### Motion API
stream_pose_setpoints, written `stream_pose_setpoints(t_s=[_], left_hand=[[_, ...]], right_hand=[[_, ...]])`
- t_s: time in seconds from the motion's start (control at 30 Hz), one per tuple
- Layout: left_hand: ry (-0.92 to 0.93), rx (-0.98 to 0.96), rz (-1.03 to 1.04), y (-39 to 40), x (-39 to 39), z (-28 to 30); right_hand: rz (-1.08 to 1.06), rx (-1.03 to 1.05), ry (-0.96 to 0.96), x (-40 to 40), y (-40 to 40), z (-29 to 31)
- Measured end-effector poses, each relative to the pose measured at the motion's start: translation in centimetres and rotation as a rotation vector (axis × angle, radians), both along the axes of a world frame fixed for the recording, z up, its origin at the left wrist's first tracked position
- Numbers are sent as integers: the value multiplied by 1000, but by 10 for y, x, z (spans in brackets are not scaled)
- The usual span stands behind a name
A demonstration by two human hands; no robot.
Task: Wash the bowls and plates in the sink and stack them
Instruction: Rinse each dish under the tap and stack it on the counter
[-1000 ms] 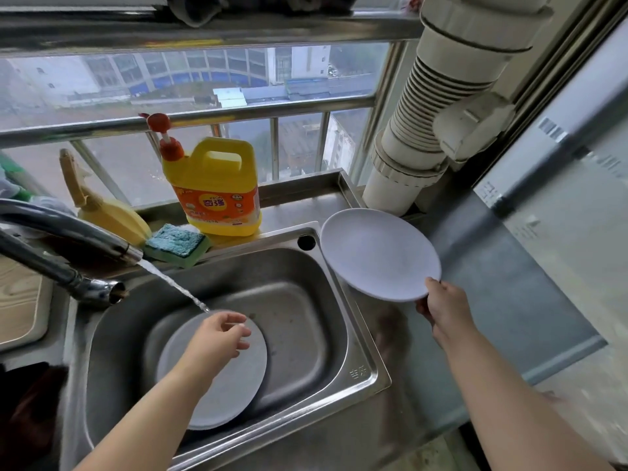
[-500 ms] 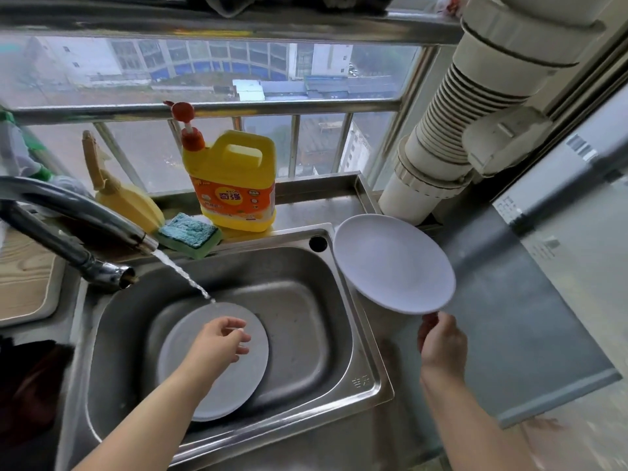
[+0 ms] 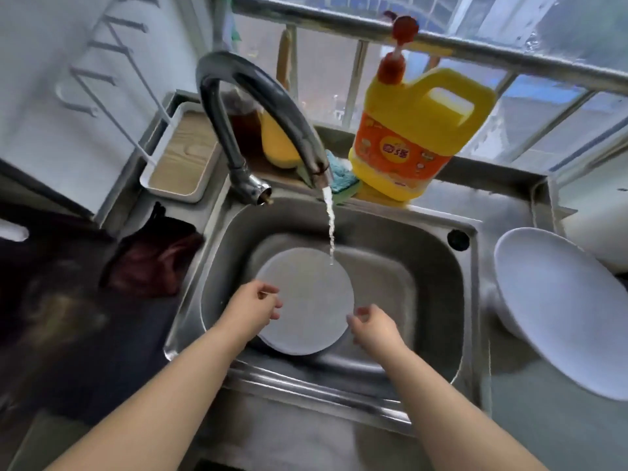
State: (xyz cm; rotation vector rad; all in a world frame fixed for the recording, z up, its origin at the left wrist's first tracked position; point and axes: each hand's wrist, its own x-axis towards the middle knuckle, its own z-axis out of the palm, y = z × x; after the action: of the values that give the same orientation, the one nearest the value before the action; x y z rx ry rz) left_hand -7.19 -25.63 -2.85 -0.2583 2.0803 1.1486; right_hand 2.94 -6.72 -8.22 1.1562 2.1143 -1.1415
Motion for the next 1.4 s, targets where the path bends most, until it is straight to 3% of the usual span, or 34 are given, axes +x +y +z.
stream_pose_setpoints(t_s=[0.17, 0.5, 0.67, 0.8, 1.03, 1.17, 1.4], left_hand=[[34, -25, 27, -9, -5, -19], [13, -32, 101, -15, -8, -41], [-3, -25, 116, -15, -8, -36], [-9, -36, 103, -16, -8, -33], [-10, -56, 84, -22, -7, -34], [-20, -55, 74, -25, -5, -29], [38, -156, 69, -34, 3, -20]], right_hand=[[87, 41, -230, -25, 6, -60], [97, 9, -245, -28, 7, -91], [29, 61, -113, -28, 7, -81], [-104, -21, -89, -24, 8, -75], [-34, -111, 22, -7, 15, -54], [44, -142, -12, -2, 20, -35], [-110, -201, 56, 12, 20, 10]])
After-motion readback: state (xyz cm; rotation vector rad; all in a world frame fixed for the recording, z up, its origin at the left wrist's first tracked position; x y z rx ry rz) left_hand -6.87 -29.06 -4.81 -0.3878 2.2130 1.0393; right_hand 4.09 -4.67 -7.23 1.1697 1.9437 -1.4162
